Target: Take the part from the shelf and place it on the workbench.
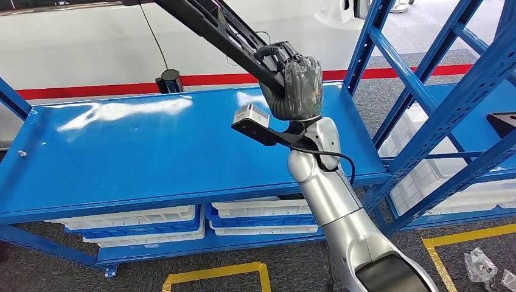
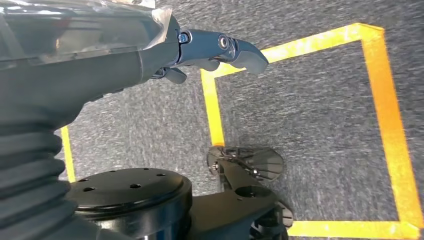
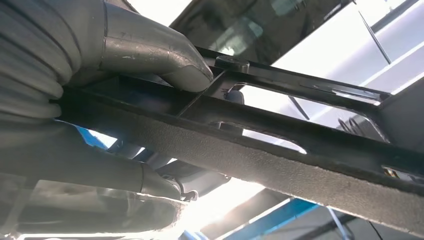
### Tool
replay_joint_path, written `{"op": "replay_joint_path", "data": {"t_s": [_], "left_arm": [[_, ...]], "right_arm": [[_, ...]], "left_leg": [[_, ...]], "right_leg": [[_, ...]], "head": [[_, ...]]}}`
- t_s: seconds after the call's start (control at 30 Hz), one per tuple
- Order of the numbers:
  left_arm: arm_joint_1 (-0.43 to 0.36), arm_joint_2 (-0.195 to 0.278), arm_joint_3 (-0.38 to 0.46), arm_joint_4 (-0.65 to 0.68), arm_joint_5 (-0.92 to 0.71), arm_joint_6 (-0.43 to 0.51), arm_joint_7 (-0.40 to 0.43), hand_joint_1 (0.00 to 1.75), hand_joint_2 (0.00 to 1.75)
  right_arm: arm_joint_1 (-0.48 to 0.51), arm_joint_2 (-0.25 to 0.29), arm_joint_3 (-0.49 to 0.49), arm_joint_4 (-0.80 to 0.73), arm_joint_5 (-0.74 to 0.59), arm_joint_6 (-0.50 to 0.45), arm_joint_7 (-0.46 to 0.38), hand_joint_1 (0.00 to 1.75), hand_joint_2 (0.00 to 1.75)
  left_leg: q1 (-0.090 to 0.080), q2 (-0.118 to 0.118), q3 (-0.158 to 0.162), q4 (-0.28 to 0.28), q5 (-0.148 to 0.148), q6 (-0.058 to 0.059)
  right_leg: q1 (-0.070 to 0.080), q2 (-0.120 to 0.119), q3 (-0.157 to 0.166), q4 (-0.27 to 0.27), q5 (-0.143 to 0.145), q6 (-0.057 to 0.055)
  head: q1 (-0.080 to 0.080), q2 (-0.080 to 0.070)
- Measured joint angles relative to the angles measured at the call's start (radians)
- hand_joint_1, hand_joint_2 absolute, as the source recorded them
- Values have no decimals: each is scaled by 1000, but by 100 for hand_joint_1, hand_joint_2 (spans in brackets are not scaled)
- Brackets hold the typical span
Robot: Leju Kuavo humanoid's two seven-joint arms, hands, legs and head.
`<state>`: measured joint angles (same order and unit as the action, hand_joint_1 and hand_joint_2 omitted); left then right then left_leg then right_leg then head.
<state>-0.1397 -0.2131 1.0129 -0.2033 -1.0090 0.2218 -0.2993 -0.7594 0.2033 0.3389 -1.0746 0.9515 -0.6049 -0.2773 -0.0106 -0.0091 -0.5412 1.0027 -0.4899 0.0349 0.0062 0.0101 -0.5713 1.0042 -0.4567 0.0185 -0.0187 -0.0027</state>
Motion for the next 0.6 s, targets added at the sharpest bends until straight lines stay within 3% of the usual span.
{"op": "replay_joint_path", "data": {"t_s": [0.6], "left_arm": [[-2,0,-4,0,10,-20,-10,0,175]], "right_arm": [[137,-29,-15,-138,-30,-62,-43,175,175]], "left_leg": [[0,0,0,0,0,0]], "right_leg": [[0,0,0,0,0,0]], "head": [[0,0]]}}
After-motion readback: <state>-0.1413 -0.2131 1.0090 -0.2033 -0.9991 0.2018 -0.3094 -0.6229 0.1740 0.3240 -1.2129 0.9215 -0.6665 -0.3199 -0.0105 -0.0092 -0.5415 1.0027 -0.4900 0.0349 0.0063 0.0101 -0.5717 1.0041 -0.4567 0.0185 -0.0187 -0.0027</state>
